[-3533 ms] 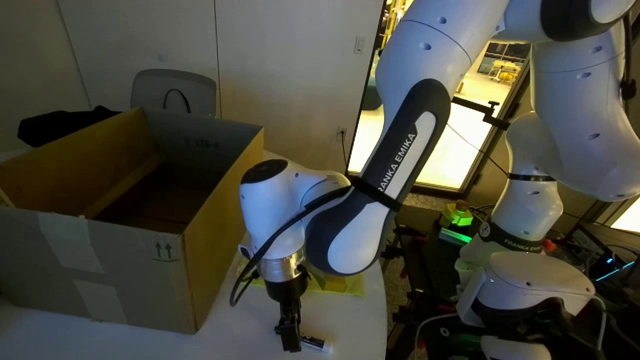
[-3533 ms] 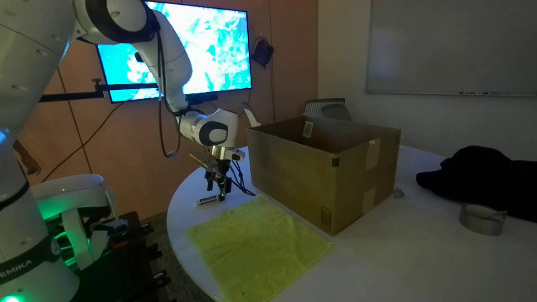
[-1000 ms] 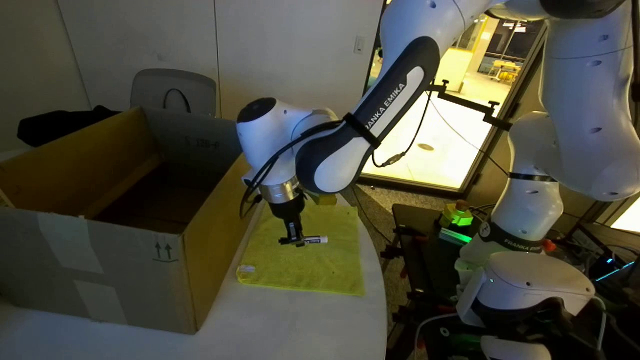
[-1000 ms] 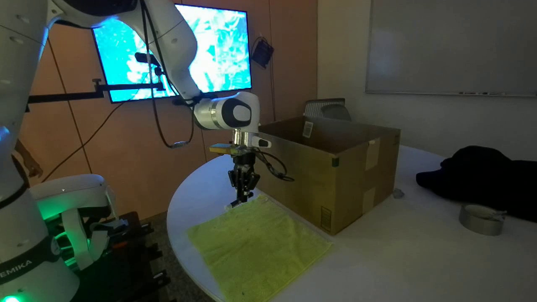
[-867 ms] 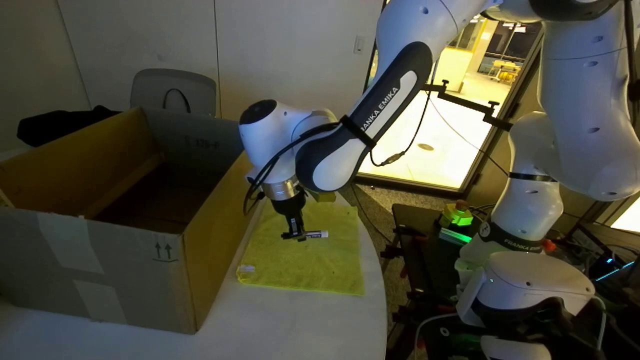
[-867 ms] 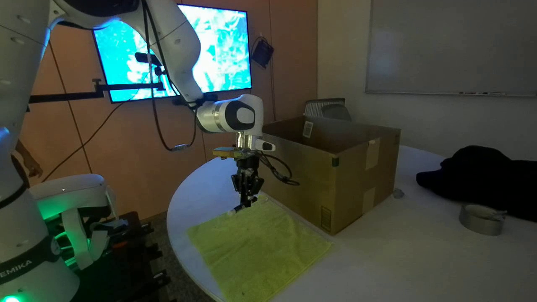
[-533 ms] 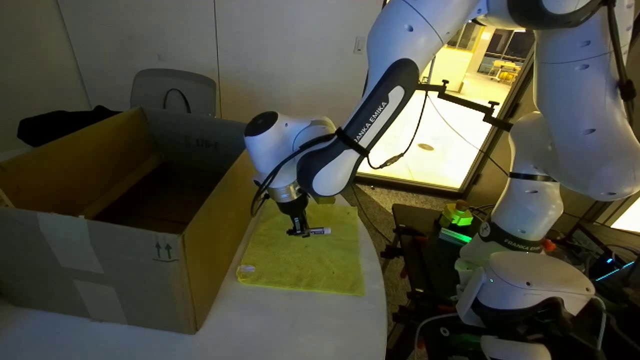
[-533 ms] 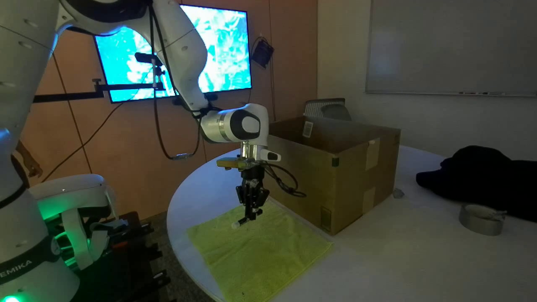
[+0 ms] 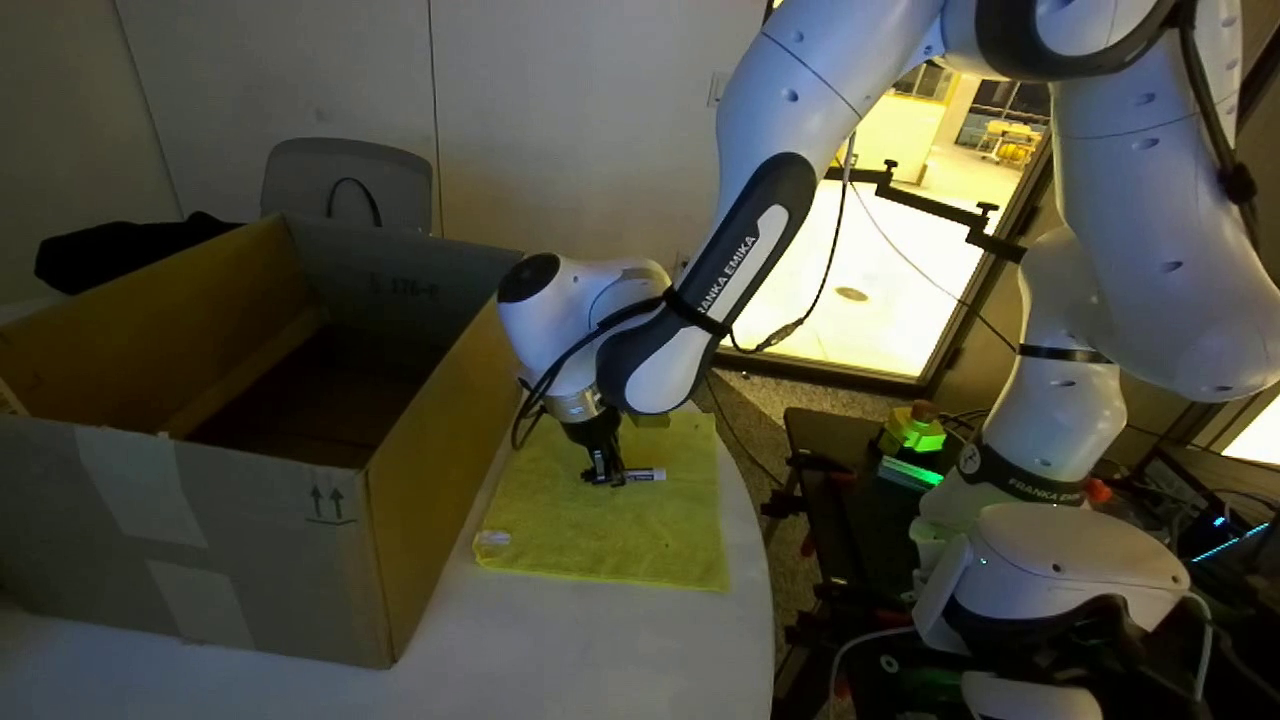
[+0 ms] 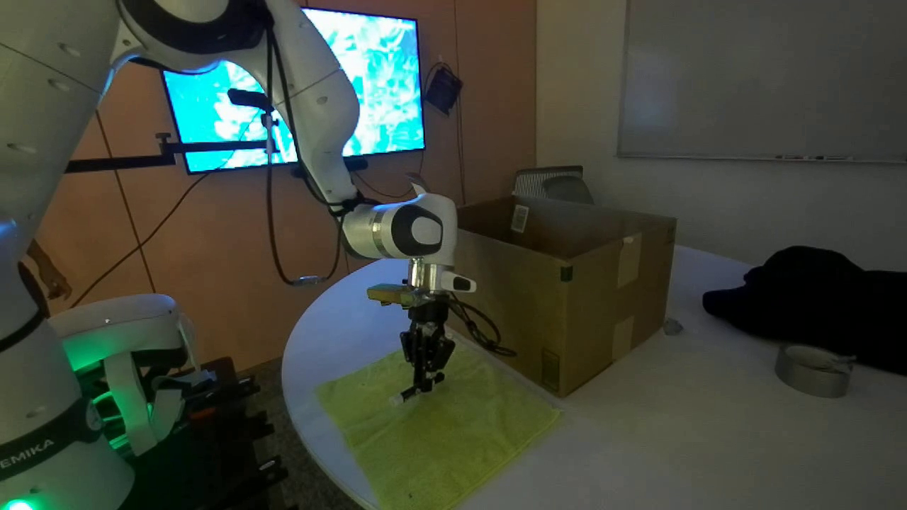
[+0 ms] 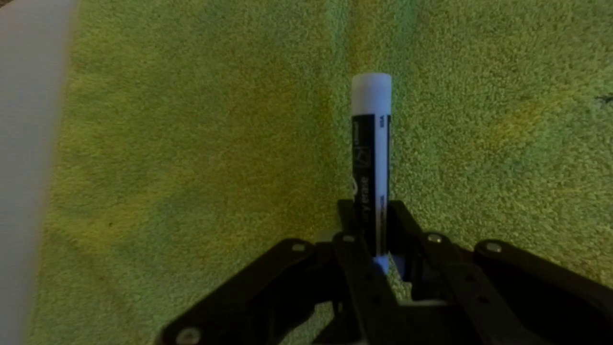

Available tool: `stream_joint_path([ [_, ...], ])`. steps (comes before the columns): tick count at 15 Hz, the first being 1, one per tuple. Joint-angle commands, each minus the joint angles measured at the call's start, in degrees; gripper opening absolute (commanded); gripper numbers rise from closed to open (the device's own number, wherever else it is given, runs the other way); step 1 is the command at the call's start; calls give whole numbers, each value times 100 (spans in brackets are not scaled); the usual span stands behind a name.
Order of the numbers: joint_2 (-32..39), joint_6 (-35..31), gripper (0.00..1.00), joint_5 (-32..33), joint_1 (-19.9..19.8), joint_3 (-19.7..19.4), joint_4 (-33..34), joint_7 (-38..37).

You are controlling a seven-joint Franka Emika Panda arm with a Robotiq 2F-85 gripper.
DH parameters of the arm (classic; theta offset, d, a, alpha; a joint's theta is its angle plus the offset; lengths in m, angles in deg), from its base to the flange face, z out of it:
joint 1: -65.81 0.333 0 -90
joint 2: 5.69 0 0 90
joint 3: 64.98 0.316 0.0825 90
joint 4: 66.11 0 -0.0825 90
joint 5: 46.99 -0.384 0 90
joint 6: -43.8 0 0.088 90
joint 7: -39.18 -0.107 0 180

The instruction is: Put the black marker on the yellow cloth, wrap the yellow cloth around the marker and put them in the box

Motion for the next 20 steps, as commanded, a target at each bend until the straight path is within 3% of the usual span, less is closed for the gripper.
stream_joint_path([
  [1,-41,-93,50,18,-3,-16,-34,-88],
  [5,-219,-169,82,62,25,-42,-140,-167],
  [8,-400,-320,100,-48,-5,50,-244,-141],
  [16,-530,-1470,100,-1069,-326,895,-736,967],
  [20,-427,-1865,100,-1299,-301,1095,-947,1188],
])
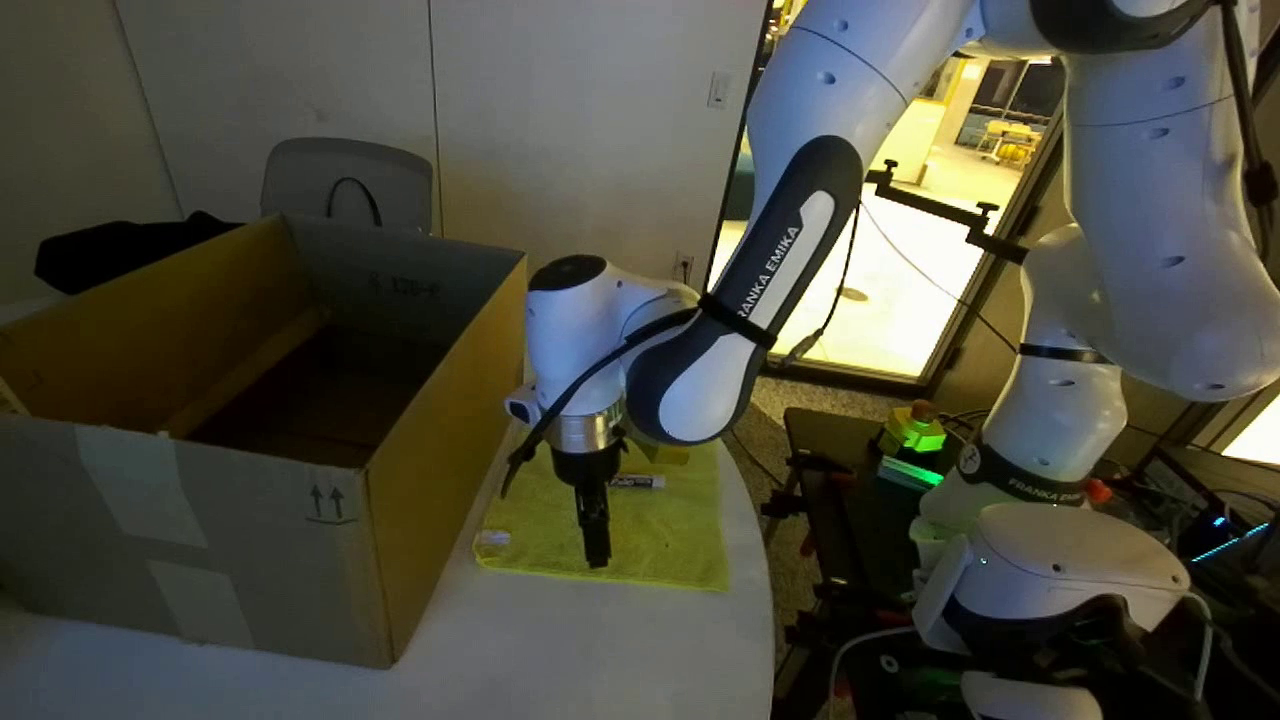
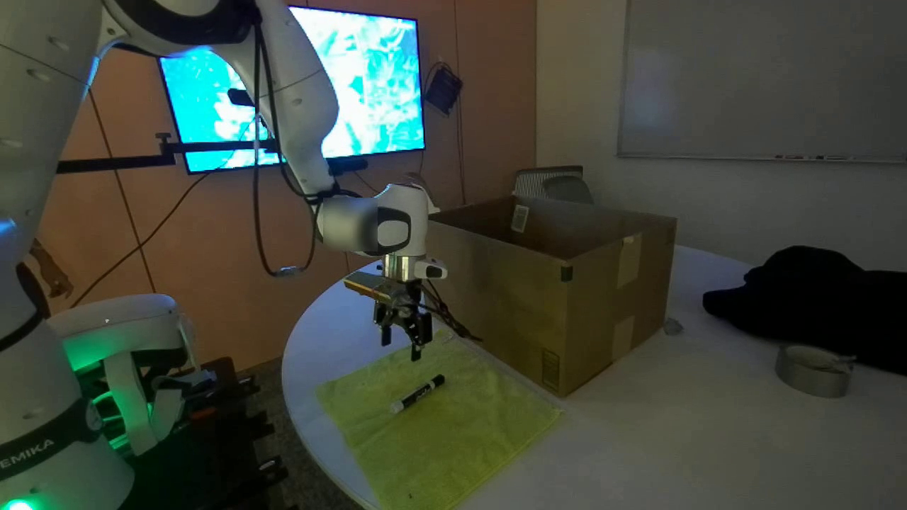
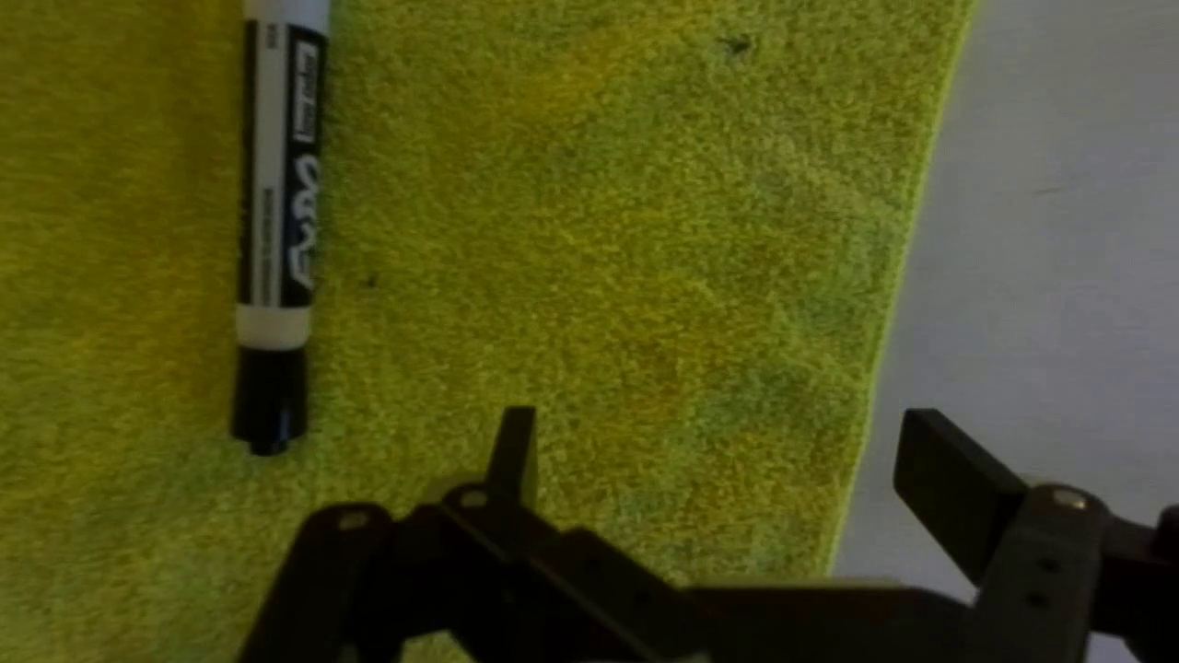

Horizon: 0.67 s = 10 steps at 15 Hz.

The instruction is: Put the black marker on the yellow cloth, wrap the yellow cloth around the marker and put them in the box

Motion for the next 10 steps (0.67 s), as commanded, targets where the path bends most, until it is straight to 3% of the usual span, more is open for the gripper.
stream_joint_path([
  [1,-68,-385,100,-238,-86,200,-293,349],
  [10,38,-819,100,-225,-59,252,-532,402],
])
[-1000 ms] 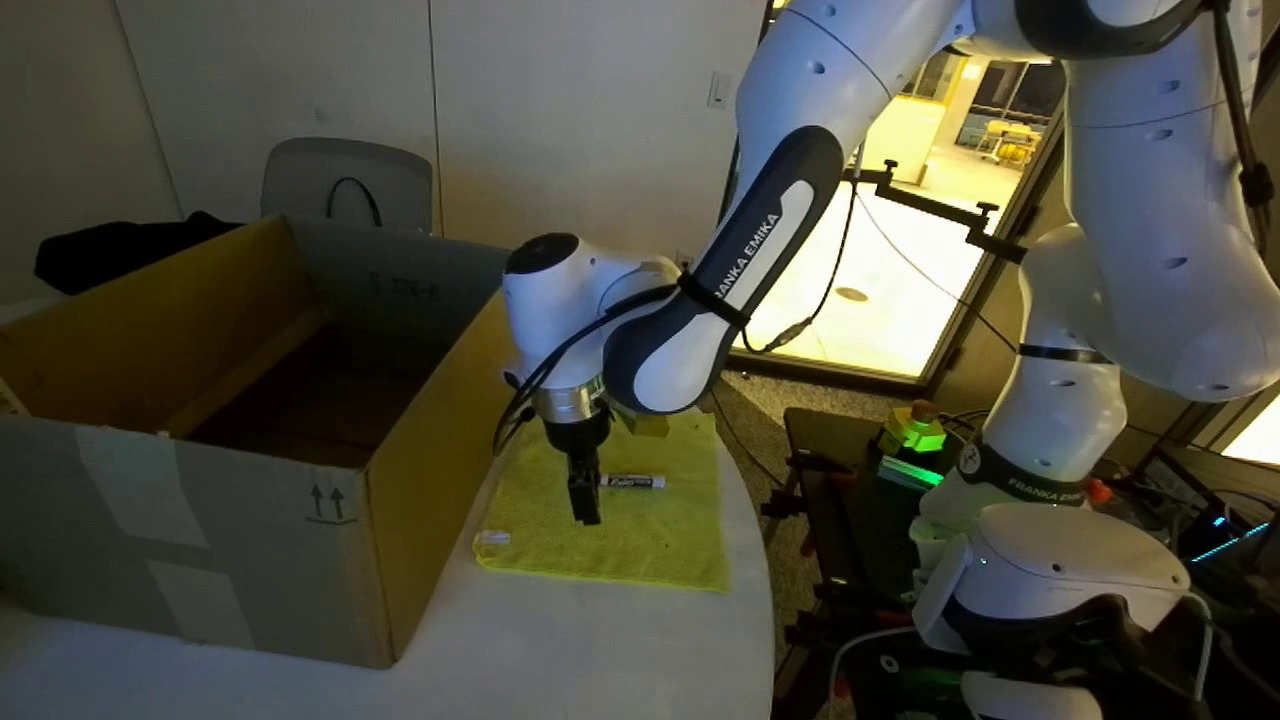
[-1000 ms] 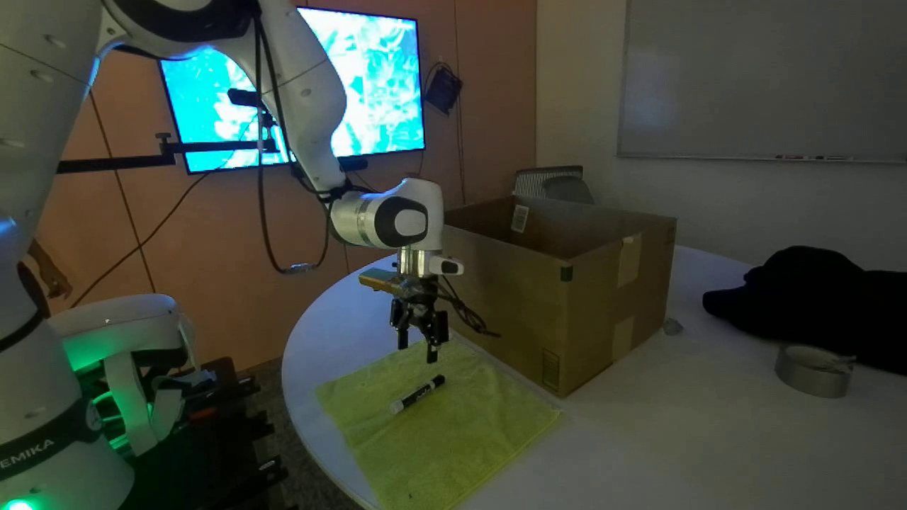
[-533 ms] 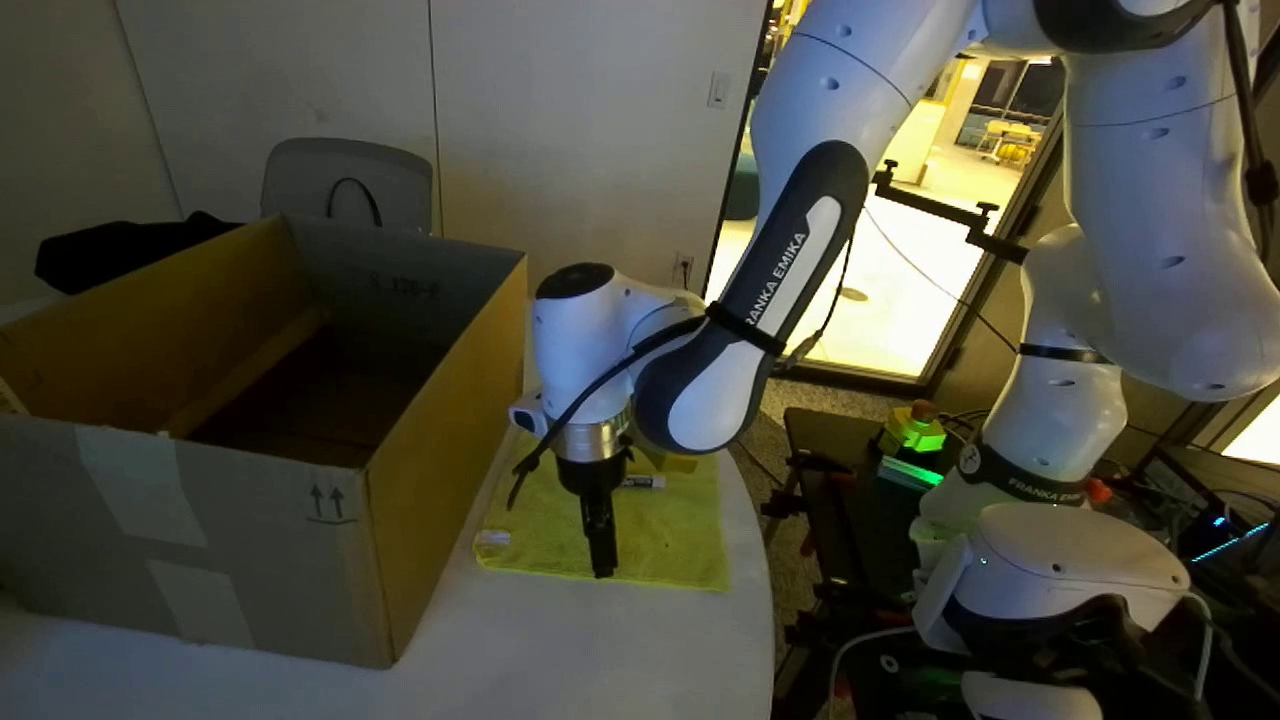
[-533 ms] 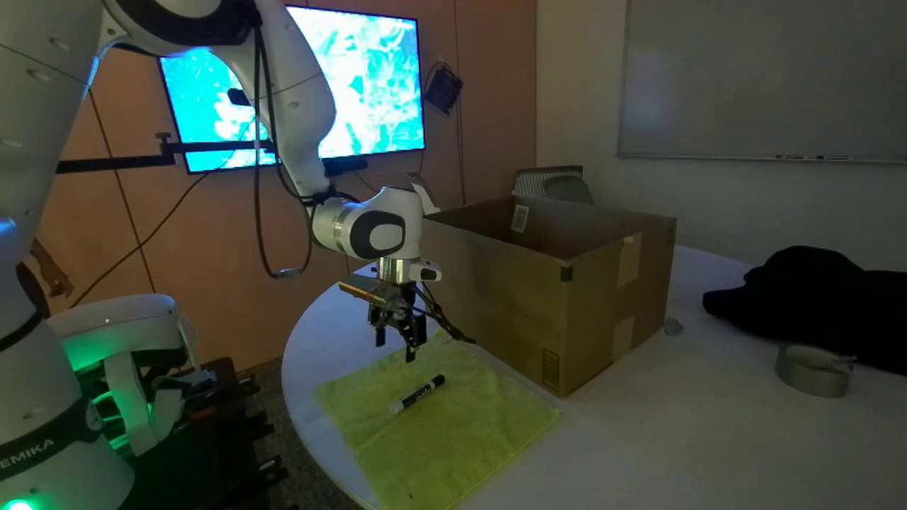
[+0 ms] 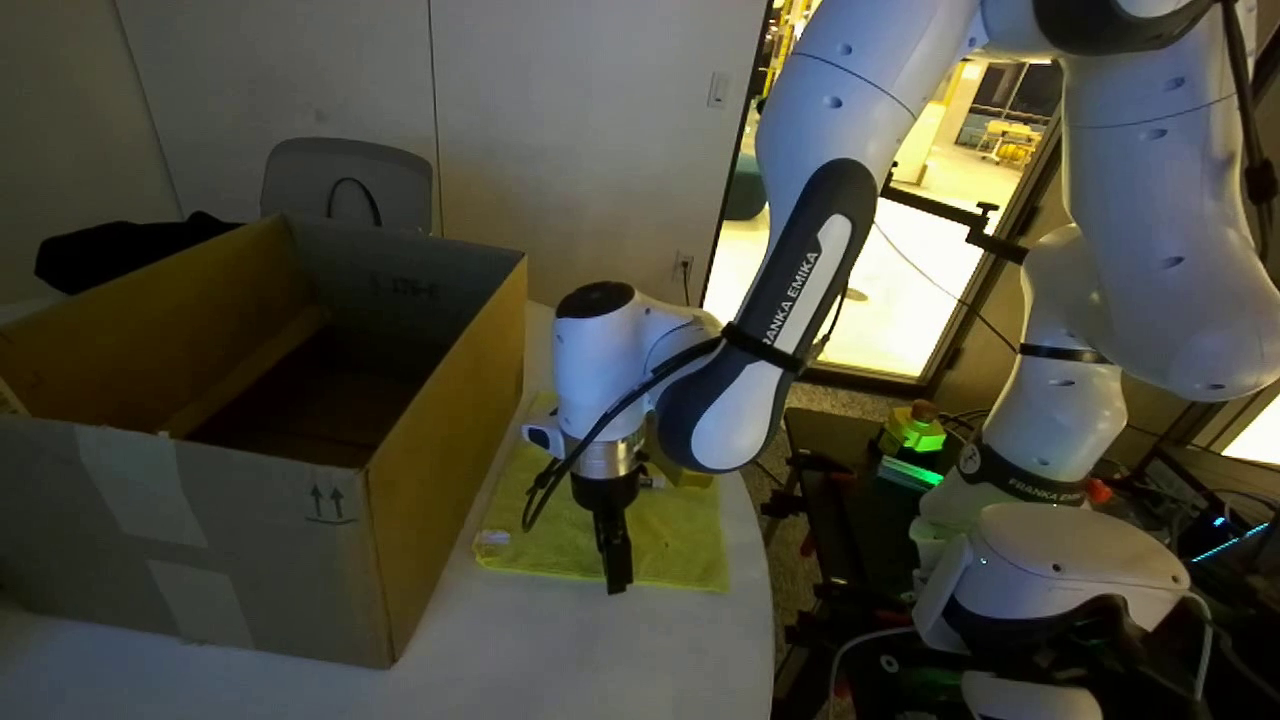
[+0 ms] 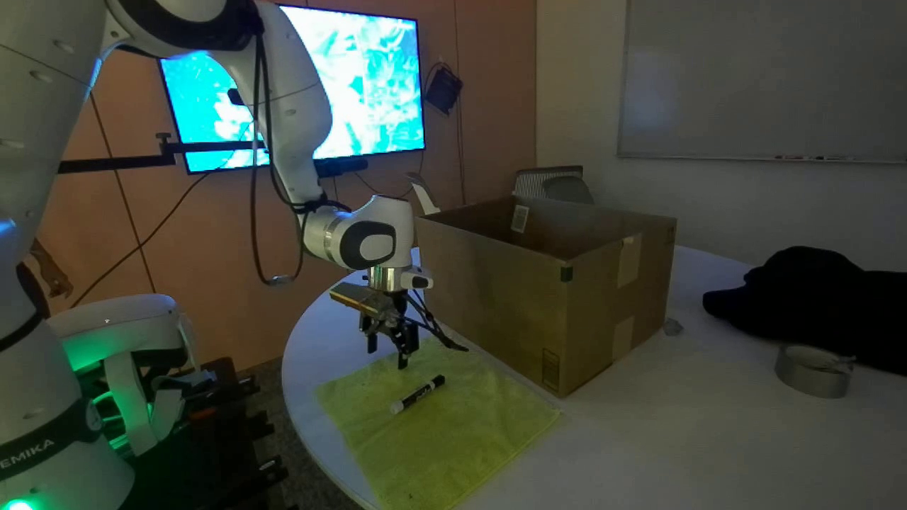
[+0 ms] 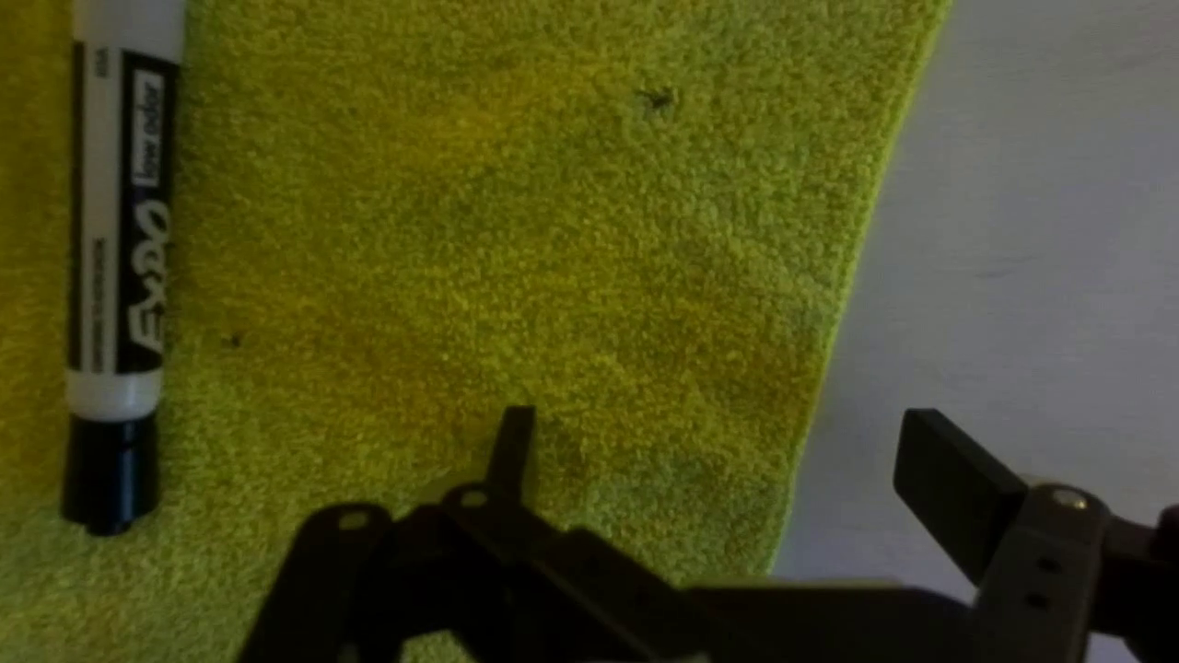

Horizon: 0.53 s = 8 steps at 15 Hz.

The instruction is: Put the black marker on the yellow cloth, wrap the yellow cloth around the marker and put them in the box

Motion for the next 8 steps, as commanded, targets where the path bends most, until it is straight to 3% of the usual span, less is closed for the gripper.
stream_joint_path([
  [1,1,-253,100,-156,-66,110,-116,201],
  [8,92,-216,100,-1,169,-34,-68,-5],
])
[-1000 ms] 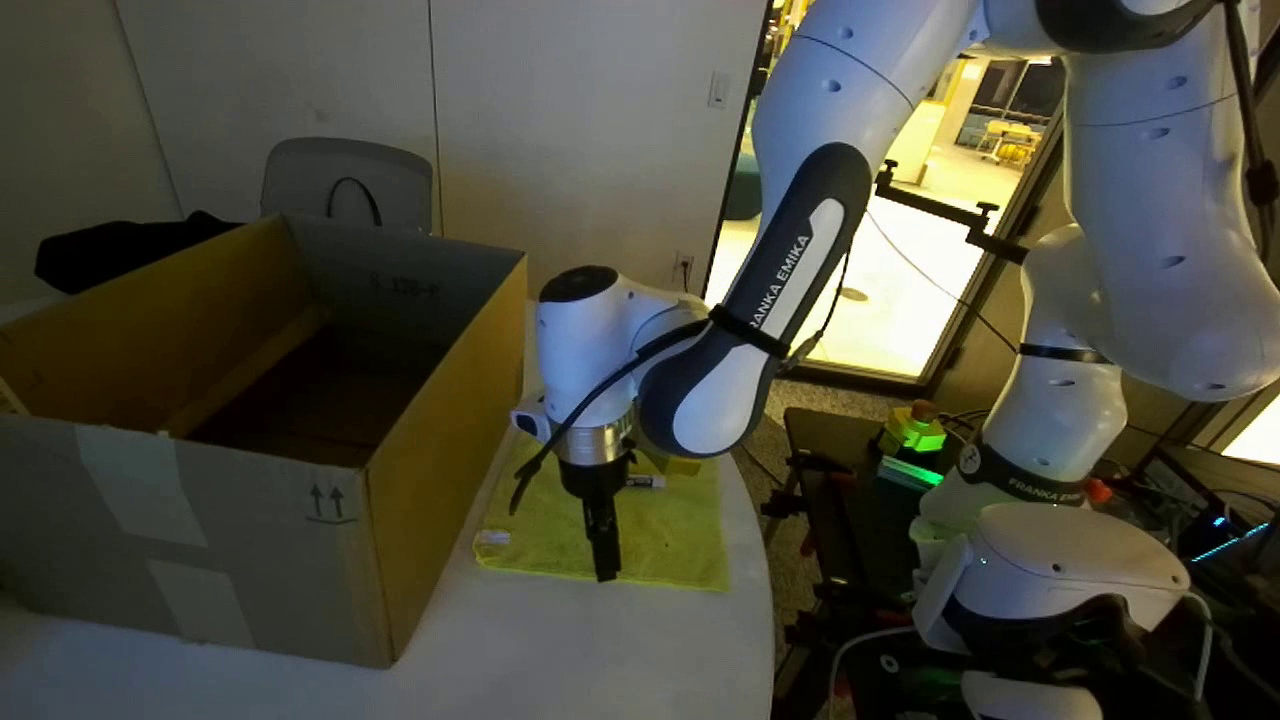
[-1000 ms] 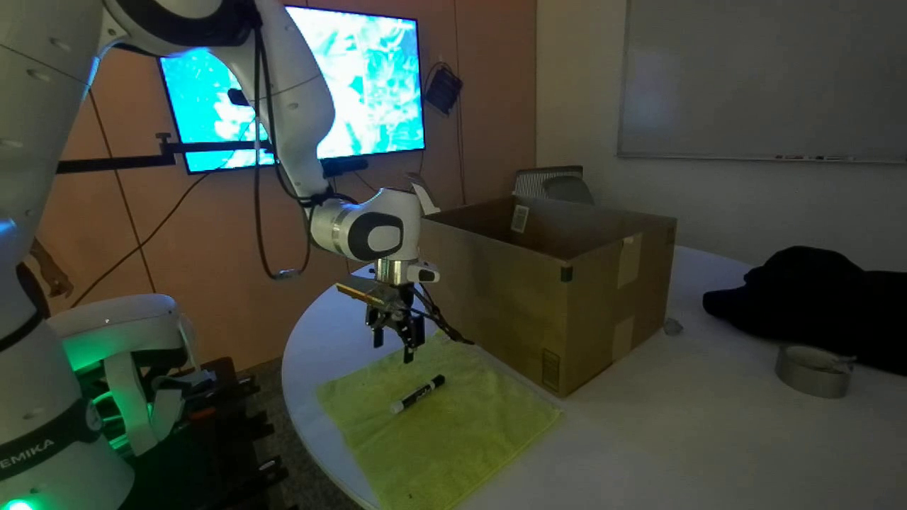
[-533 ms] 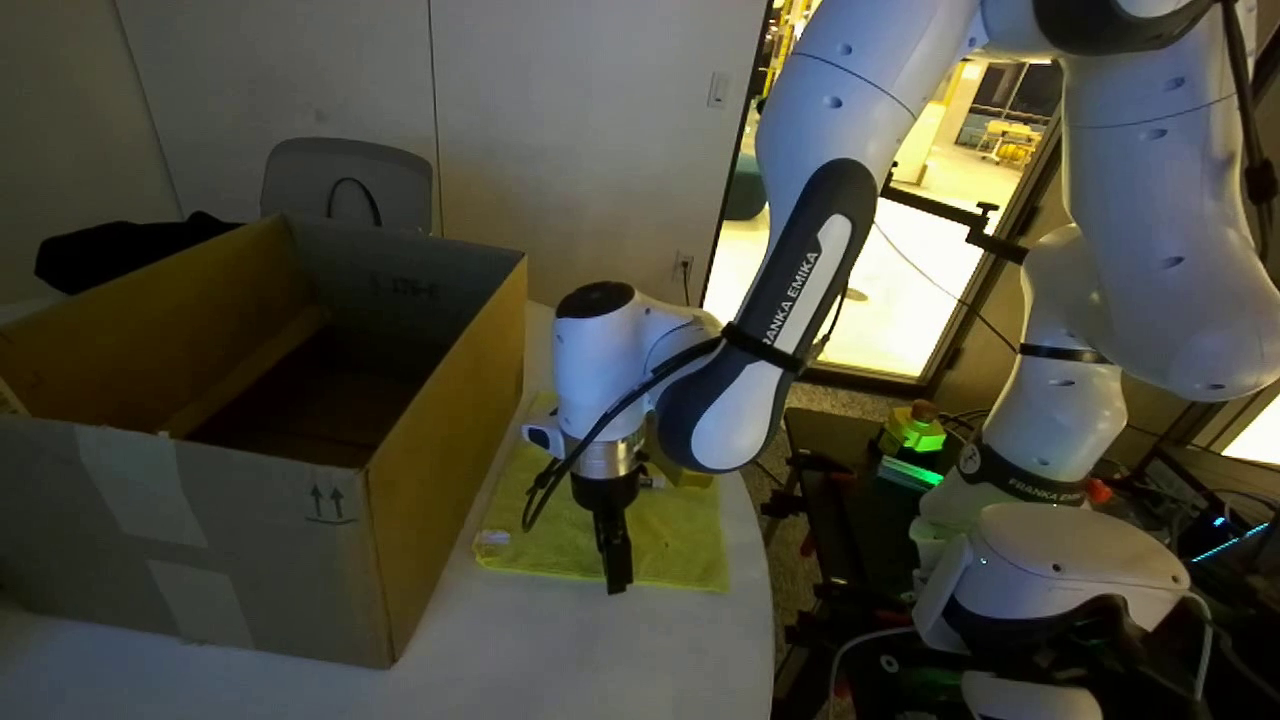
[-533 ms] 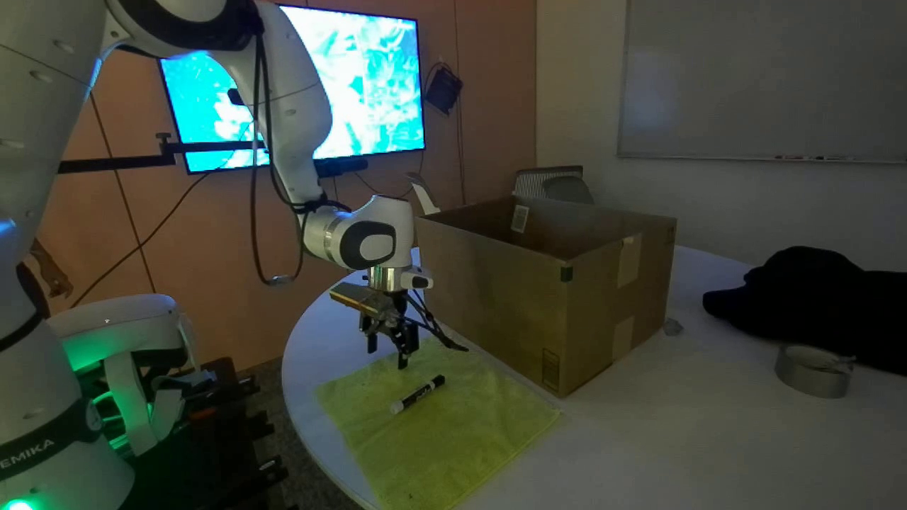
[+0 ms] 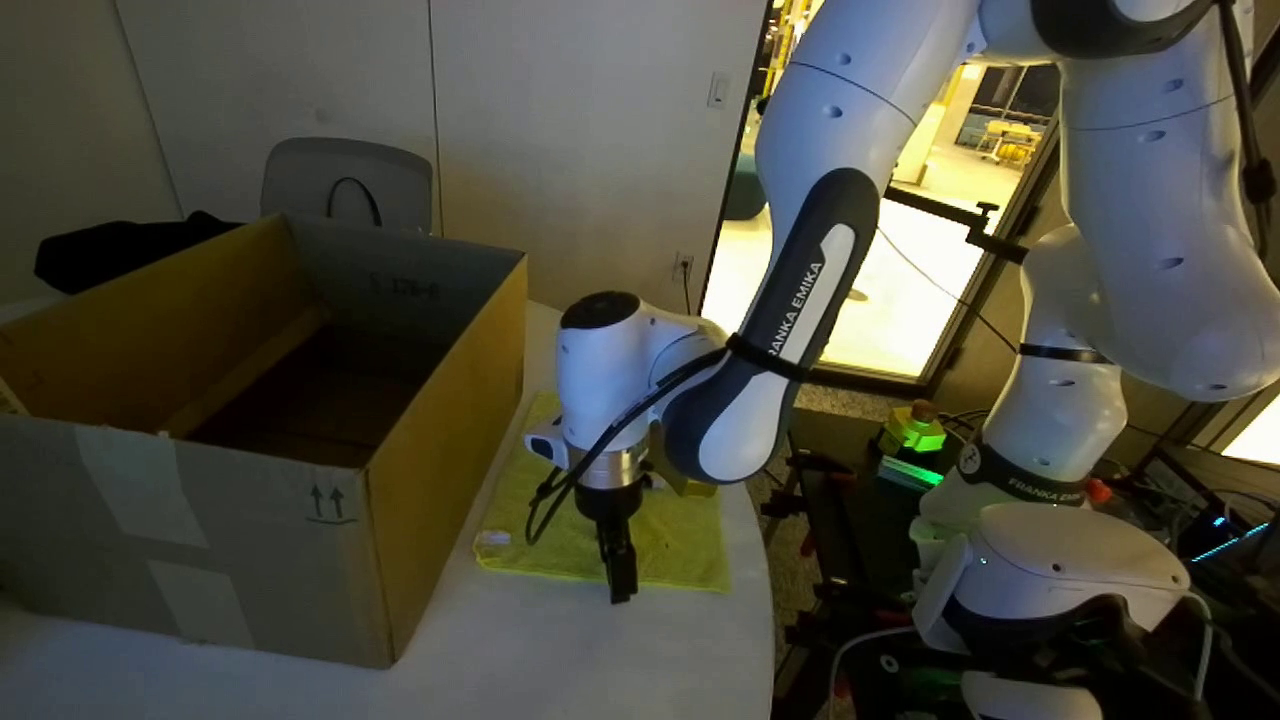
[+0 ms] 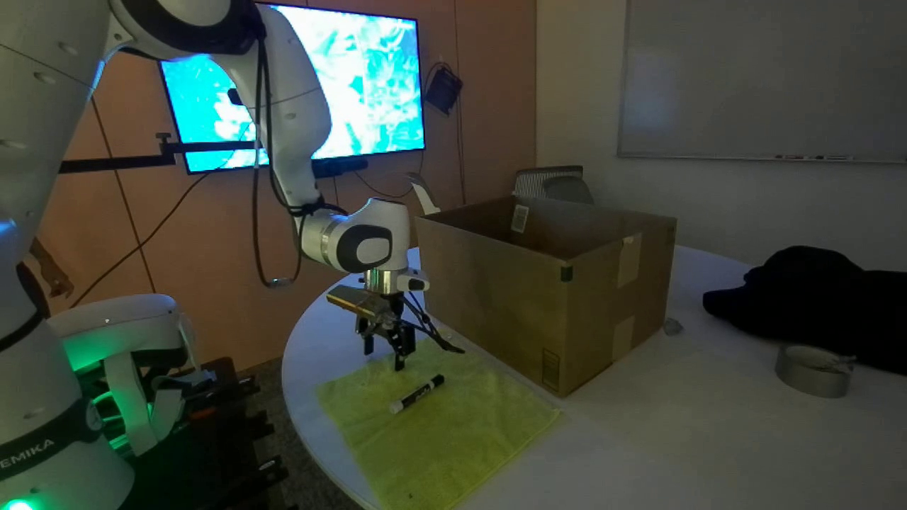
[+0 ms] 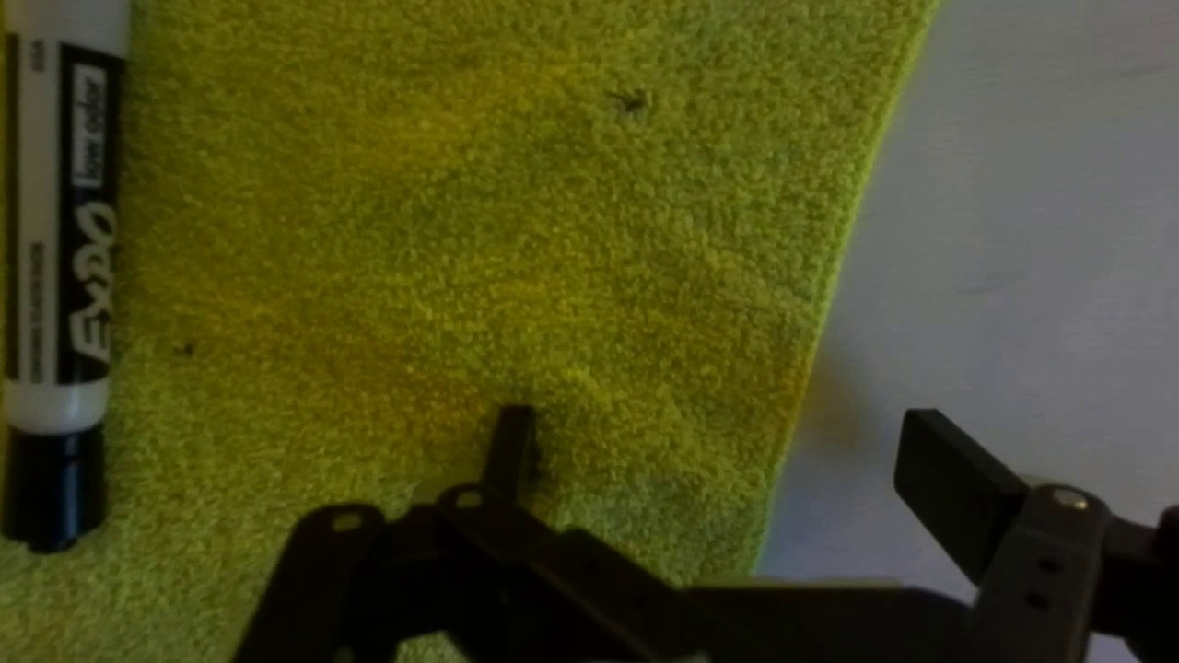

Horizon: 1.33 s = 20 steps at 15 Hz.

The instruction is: Put the black marker on the yellow cloth, wrap the yellow cloth around the marker and put them in the box

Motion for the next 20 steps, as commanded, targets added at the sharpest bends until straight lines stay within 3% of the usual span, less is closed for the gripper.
stream_joint_path([
  [1,10,-70,75,21,136,-97,-20,-38],
  [3,-4,2,66,62,187,-190,-6,-107],
  [8,-130,141,28,114,289,-323,-52,-238],
  [12,-281,400,0,330,540,-650,-91,-656],
  [20,-1134,860,3,738,502,-979,-537,-1074],
])
